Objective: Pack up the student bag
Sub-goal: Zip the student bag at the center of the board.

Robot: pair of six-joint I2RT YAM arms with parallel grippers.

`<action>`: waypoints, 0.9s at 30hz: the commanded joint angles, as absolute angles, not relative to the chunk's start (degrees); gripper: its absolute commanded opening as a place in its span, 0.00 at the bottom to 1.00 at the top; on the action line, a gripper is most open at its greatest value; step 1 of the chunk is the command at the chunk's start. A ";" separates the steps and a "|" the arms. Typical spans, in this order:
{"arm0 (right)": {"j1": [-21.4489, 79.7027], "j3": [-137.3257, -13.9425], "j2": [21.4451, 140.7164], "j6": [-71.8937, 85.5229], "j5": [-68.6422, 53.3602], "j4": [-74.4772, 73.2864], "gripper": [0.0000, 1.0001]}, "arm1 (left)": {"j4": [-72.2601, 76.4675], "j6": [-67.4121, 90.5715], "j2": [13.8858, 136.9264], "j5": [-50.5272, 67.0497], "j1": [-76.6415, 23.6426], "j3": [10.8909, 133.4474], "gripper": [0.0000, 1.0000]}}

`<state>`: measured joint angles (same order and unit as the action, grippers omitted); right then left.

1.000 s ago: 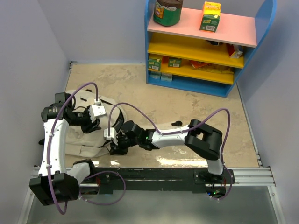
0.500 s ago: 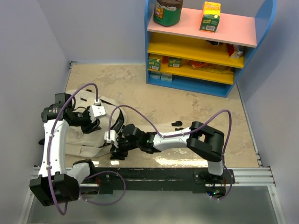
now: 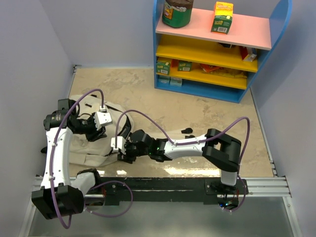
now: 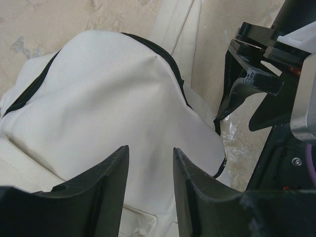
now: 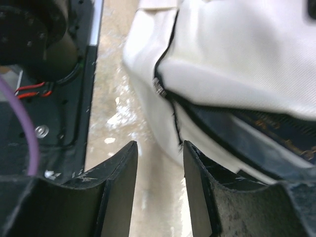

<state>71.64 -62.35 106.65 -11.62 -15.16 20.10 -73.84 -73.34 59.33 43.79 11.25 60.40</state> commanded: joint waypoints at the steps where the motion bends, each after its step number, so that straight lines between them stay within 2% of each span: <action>1: 71.89 -66.88 108.19 -15.47 -12.04 21.27 0.44 | -73.21 -74.62 59.06 45.18 11.60 60.47 0.45; 10: 71.81 -71.37 112.93 -16.26 -13.97 20.13 0.39 | -73.04 -74.62 59.24 45.09 11.60 60.38 0.45; 15: 71.72 -70.93 112.94 -15.12 -14.50 20.21 0.23 | -73.04 -74.71 59.33 45.00 11.69 60.38 0.45; 20: 71.72 -69.35 110.13 -13.80 -13.98 20.39 0.14 | -73.21 -74.88 59.50 44.82 11.60 60.29 0.45; 24: 71.72 -68.21 108.64 -12.57 -13.45 19.69 0.01 | -74.26 -75.50 59.41 44.04 11.69 60.12 0.45; 27: 71.72 -66.63 106.71 -11.08 -13.18 20.04 0.00 | -75.32 -76.72 59.15 42.19 11.60 59.77 0.45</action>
